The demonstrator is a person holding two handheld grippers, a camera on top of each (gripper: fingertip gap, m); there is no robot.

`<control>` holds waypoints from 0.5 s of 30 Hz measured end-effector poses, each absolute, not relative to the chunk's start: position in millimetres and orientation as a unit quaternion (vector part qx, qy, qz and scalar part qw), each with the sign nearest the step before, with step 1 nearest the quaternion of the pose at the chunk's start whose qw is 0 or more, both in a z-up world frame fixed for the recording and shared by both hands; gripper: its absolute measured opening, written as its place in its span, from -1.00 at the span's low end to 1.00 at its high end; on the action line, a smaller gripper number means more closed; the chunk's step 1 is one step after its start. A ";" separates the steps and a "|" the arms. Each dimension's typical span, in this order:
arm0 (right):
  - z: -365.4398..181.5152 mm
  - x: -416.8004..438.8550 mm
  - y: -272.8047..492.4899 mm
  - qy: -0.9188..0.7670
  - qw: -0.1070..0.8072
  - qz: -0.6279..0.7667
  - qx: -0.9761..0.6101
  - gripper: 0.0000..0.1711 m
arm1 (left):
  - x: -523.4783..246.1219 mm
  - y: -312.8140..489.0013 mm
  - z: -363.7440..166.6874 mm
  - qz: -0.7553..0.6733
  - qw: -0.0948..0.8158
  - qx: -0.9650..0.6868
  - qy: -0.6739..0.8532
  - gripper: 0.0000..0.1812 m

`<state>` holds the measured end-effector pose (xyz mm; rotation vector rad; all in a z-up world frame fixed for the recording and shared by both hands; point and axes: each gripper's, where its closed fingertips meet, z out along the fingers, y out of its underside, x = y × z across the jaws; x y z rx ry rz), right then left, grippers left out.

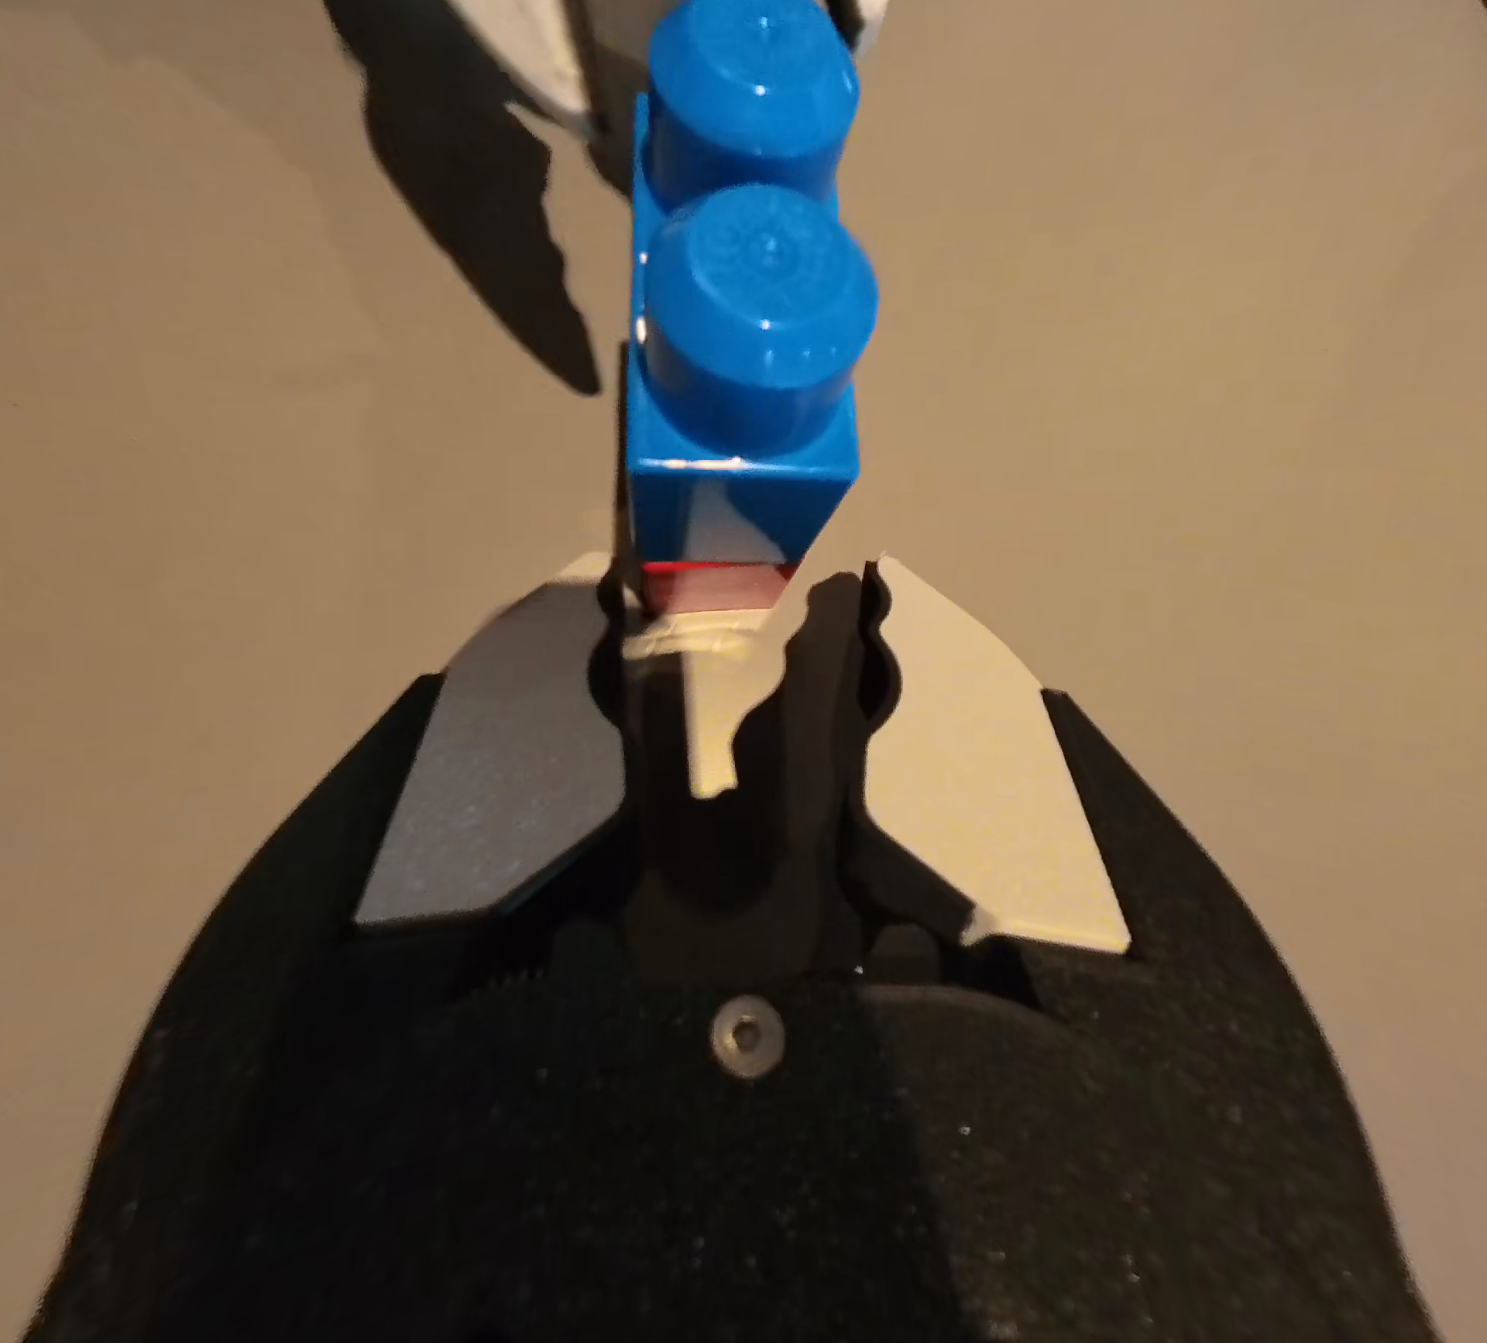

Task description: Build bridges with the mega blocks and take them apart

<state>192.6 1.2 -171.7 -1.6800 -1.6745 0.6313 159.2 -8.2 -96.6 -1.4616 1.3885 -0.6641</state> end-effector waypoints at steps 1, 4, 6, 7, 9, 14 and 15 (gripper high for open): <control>-172.1 191.8 1.1 -0.643 0.336 0.241 -0.645 -0.34 | 161.9 -10.0 -95.4 -0.288 0.486 -0.598 0.569 -0.60; -175.8 191.2 0.5 -0.649 0.329 0.231 -0.646 -0.35 | 164.5 -1.9 -99.5 -0.290 0.479 -0.617 0.553 -0.43; -177.5 190.4 -0.1 -0.653 0.326 0.226 -0.645 -0.38 | 165.4 3.6 -102.7 -0.293 0.475 -0.626 0.545 -0.35; -177.0 189.0 -0.4 -0.653 0.327 0.227 -0.645 -0.41 | 166.5 3.2 -105.4 -0.304 0.465 -0.629 0.544 -0.35; -177.2 186.2 -1.0 -0.653 0.326 0.227 -0.645 -0.46 | 169.0 0.0 -114.1 -0.320 0.440 -0.634 0.549 -0.37; -177.6 182.1 -1.1 -0.648 0.323 0.229 -0.651 -0.55 | 170.1 -7.0 -135.7 -0.286 0.403 -0.643 0.585 -0.60; -177.5 182.0 -1.1 -0.648 0.324 0.228 -0.651 -0.55 | 169.5 -7.3 -136.1 -0.283 0.399 -0.648 0.583 -0.60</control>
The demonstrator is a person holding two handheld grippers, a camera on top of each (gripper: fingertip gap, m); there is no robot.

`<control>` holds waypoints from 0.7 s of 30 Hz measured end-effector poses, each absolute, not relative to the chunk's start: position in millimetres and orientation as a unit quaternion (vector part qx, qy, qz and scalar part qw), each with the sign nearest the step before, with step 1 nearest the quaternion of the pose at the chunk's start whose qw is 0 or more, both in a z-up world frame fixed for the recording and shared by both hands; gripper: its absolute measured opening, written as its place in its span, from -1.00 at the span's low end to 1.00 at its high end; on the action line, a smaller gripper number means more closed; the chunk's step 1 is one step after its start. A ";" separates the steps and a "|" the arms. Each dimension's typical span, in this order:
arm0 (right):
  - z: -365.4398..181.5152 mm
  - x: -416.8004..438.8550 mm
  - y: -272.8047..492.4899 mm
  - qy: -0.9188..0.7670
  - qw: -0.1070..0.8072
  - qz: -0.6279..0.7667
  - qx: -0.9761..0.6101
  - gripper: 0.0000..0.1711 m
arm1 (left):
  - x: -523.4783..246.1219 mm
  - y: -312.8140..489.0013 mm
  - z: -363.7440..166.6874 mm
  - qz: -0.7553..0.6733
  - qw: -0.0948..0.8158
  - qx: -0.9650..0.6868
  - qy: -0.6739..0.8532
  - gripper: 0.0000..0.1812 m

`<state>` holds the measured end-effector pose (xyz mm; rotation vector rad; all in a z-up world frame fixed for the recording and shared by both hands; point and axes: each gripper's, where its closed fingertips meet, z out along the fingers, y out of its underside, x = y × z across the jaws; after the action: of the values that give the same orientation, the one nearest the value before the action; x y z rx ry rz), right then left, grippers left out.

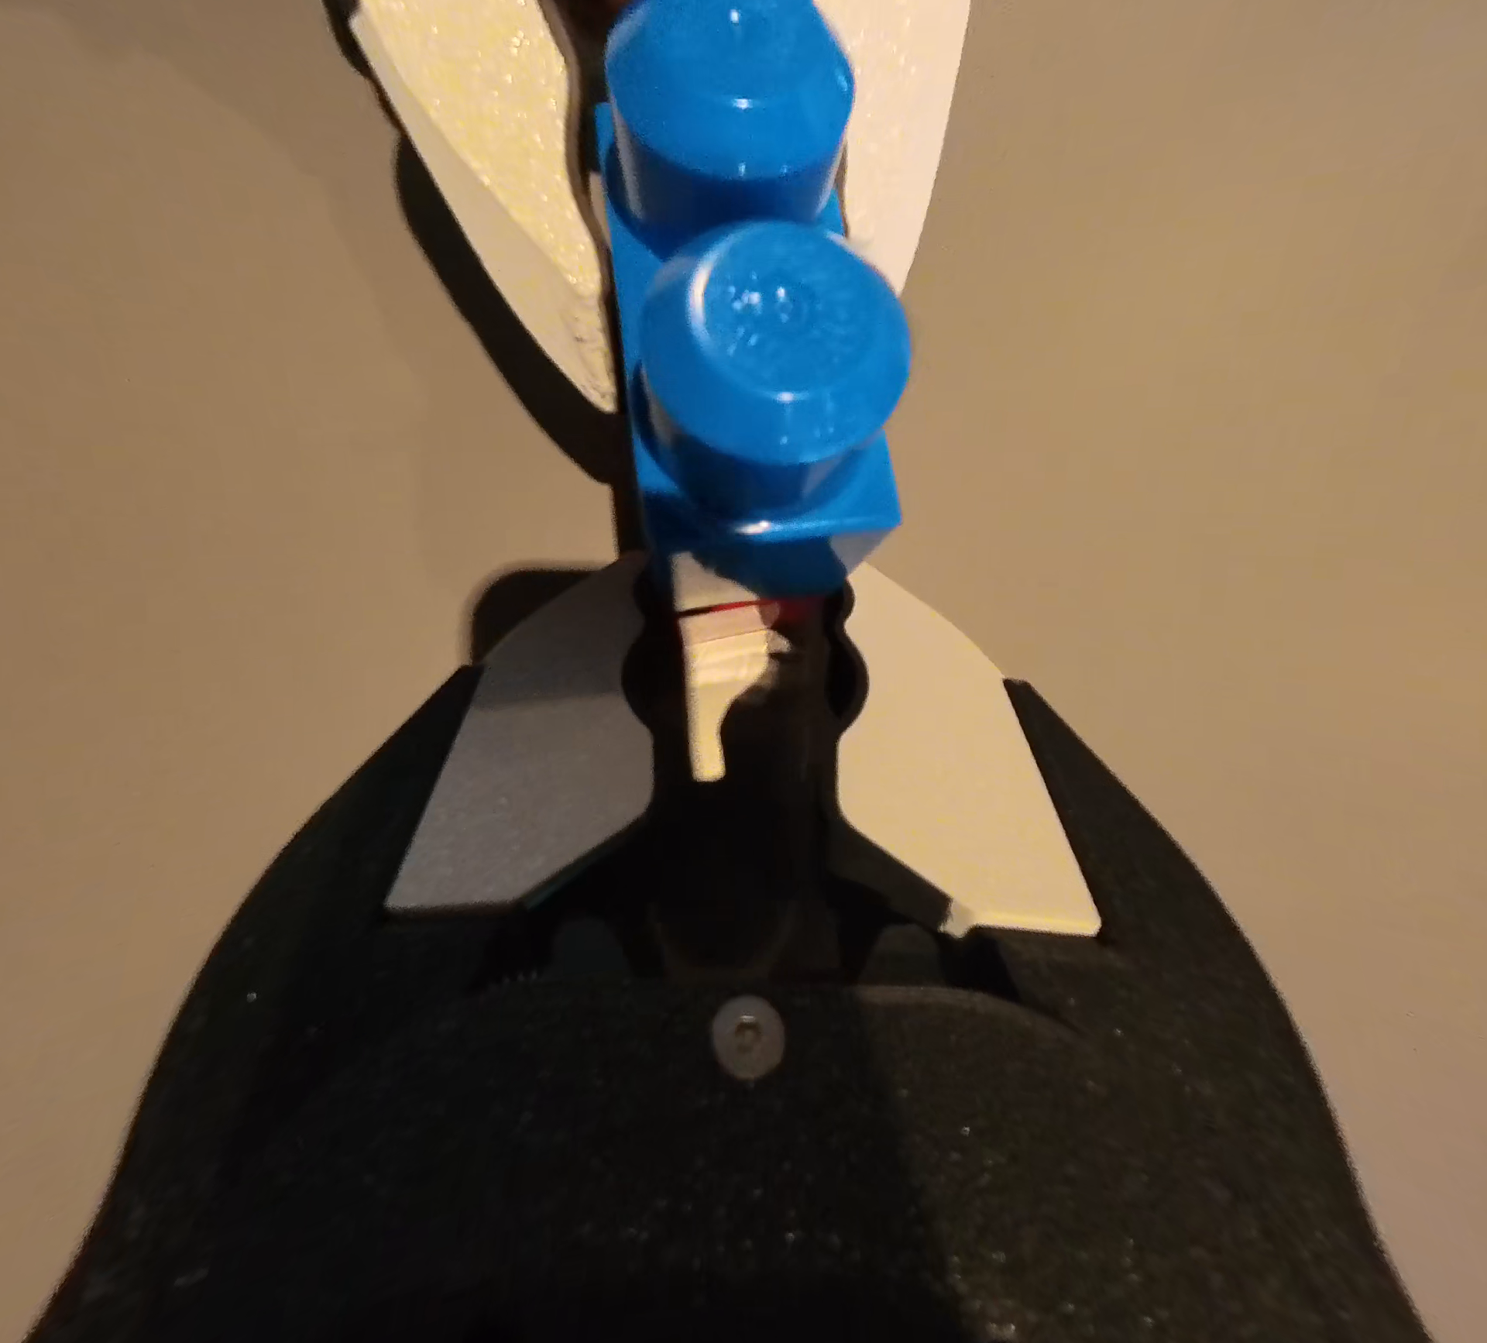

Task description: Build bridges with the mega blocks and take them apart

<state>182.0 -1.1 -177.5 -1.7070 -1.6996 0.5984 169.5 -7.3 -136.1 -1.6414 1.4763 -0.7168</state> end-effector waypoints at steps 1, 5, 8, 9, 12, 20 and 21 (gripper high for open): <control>-177.5 181.8 -1.1 -0.648 0.324 0.227 -0.651 -0.55 | 168.8 -7.3 -136.7 -0.282 0.394 -0.655 0.580 -0.60; -177.8 180.8 -1.7 -0.643 0.320 0.230 -0.657 -0.55 | 167.9 -7.7 -136.8 -0.279 0.392 -0.663 0.573 -0.60; -178.1 180.3 -1.3 -0.635 0.318 0.230 -0.666 -0.55 | 167.5 -7.0 -136.8 -0.278 0.394 -0.667 0.568 -0.60; -178.1 180.1 -1.3 -0.633 0.317 0.230 -0.668 -0.55 | 167.4 -7.0 -136.7 -0.277 0.394 -0.668 0.567 -0.60; -178.2 179.9 -1.1 -0.630 0.316 0.230 -0.671 -0.54 | 167.1 -6.7 -136.7 -0.274 0.395 -0.670 0.566 -0.60; -178.4 178.0 -0.2 -0.621 0.317 0.228 -0.680 -0.54 | 165.6 -5.5 -136.6 -0.274 0.398 -0.671 0.562 -0.60; -178.3 177.9 -0.2 -0.621 0.317 0.229 -0.680 -0.54 | 165.6 -5.4 -136.6 -0.274 0.399 -0.671 0.562 -0.60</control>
<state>177.9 -0.2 -178.3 -1.7895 -1.6345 0.6019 165.6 -5.4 -136.6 -1.6978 1.4233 -0.6947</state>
